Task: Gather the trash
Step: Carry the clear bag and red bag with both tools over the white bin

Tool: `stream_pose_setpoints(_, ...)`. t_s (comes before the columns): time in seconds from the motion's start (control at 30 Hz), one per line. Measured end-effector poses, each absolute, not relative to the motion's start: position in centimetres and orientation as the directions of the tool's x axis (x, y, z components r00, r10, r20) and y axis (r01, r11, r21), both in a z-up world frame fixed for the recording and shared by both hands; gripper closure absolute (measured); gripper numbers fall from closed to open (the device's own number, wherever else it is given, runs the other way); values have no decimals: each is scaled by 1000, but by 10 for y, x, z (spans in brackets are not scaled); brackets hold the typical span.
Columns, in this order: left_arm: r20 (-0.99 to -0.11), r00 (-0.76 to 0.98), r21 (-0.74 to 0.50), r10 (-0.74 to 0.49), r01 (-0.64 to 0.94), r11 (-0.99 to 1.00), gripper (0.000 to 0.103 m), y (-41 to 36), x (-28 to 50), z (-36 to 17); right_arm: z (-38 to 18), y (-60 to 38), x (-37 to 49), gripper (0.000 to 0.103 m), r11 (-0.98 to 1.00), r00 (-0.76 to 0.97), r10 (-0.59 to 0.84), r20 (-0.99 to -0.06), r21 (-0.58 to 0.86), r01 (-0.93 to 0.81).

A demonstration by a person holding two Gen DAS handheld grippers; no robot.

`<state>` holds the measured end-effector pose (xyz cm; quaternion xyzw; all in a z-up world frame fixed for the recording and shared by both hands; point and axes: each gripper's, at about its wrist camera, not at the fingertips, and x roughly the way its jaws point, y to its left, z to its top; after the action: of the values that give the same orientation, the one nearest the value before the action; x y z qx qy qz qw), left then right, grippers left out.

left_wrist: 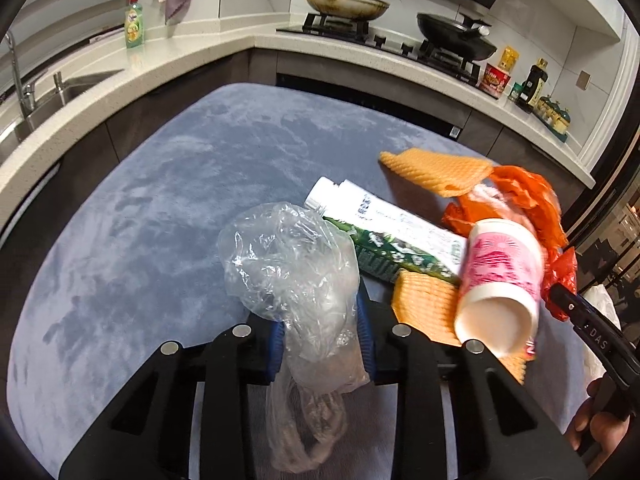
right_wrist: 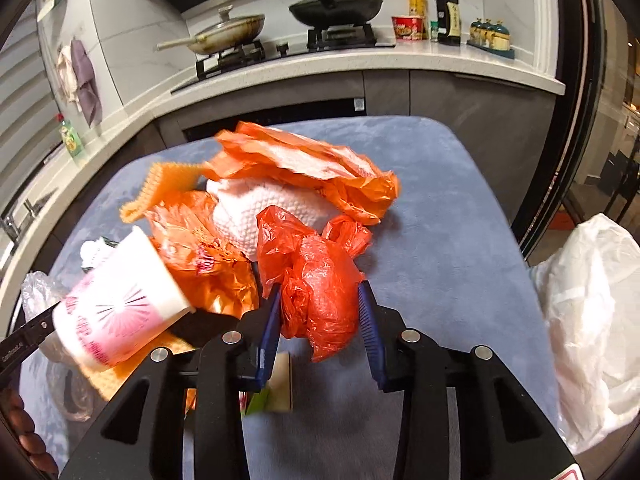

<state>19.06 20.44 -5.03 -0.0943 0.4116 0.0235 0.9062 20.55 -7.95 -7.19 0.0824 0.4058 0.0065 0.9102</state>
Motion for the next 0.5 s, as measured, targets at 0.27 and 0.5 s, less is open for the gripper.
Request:
stream_pose_setpoints(0.27,-702,709,-167,-65,-75,983,74,185,155,-11,-38,-102,162,68,983,721,60,-690,168,80)
stream_pose_setpoints(0.5,-668,732,-168,-133,25,985,74,140,126,14,-9,-133,122,68,976,768,19,-640,178,124)
